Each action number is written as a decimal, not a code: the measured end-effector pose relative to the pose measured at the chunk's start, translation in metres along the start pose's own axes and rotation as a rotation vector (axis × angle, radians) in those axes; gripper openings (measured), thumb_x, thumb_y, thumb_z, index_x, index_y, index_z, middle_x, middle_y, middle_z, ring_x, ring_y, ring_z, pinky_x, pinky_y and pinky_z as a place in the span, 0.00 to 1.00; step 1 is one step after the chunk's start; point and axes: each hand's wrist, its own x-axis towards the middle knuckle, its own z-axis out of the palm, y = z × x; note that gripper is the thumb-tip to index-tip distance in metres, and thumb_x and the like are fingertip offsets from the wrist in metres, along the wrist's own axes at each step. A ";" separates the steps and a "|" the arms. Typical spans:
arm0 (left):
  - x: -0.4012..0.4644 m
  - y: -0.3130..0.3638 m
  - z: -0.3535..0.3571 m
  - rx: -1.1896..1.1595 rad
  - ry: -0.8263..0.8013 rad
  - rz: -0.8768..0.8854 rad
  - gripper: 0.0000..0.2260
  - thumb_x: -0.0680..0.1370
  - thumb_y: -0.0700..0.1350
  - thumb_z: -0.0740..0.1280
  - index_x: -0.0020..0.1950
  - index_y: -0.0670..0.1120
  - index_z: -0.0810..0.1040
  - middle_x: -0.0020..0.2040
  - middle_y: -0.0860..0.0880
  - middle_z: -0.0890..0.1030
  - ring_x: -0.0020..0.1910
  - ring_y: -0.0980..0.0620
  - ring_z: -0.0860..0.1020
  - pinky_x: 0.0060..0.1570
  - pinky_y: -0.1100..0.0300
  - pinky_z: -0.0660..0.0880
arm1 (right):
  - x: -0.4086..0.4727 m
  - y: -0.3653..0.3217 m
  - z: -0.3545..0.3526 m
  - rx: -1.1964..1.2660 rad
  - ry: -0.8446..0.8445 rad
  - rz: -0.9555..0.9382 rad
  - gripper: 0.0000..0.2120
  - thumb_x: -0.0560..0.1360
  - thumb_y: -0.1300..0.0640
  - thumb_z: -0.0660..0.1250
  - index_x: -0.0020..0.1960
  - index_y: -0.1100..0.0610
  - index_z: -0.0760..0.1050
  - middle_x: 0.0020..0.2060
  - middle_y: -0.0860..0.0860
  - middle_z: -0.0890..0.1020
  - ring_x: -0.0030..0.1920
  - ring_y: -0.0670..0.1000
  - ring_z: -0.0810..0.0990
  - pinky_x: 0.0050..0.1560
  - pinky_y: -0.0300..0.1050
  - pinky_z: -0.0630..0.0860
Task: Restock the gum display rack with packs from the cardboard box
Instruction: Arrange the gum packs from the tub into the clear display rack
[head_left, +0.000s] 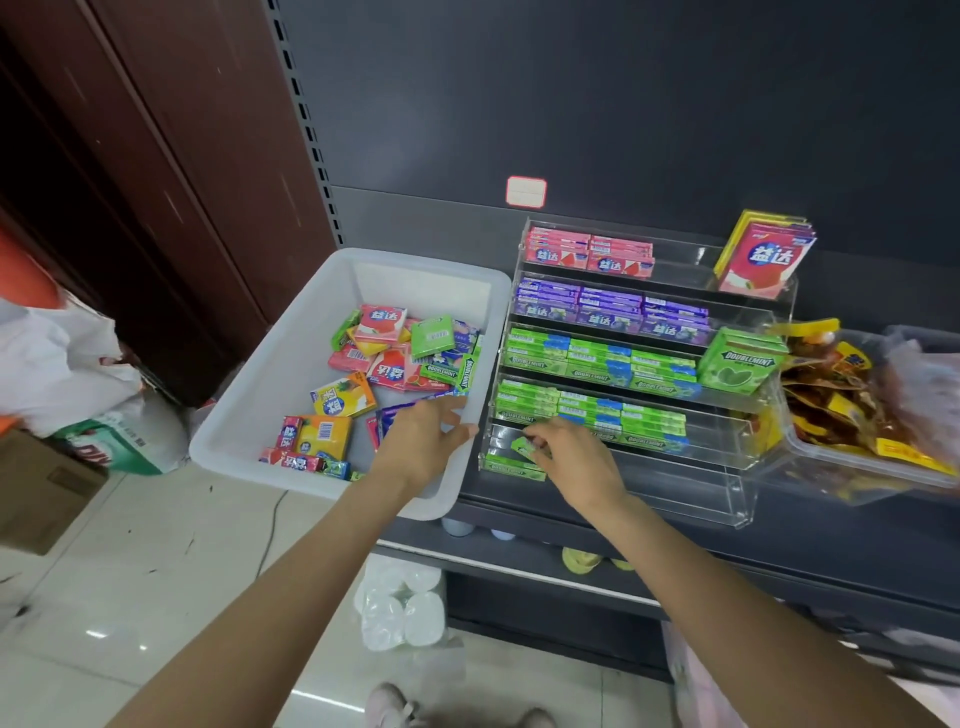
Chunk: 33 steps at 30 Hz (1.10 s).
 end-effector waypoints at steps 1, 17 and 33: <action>0.001 -0.001 0.000 0.011 -0.003 0.001 0.21 0.79 0.48 0.64 0.71 0.46 0.68 0.64 0.47 0.77 0.61 0.48 0.76 0.54 0.64 0.68 | 0.001 -0.002 0.003 0.010 -0.026 0.011 0.14 0.78 0.59 0.63 0.64 0.55 0.75 0.54 0.51 0.79 0.51 0.51 0.79 0.50 0.47 0.77; 0.003 -0.003 0.001 -0.008 -0.011 -0.012 0.20 0.79 0.48 0.64 0.70 0.46 0.69 0.63 0.46 0.77 0.62 0.47 0.75 0.56 0.62 0.69 | 0.006 -0.008 0.012 0.065 -0.304 -0.029 0.21 0.80 0.55 0.59 0.72 0.56 0.65 0.65 0.55 0.72 0.66 0.54 0.69 0.65 0.46 0.66; -0.010 -0.063 -0.090 -0.011 0.283 -0.008 0.08 0.78 0.44 0.64 0.54 0.47 0.80 0.50 0.49 0.82 0.40 0.54 0.77 0.39 0.64 0.69 | 0.033 -0.092 -0.028 0.357 0.128 -0.190 0.11 0.76 0.64 0.62 0.56 0.57 0.78 0.49 0.51 0.80 0.48 0.48 0.78 0.51 0.42 0.75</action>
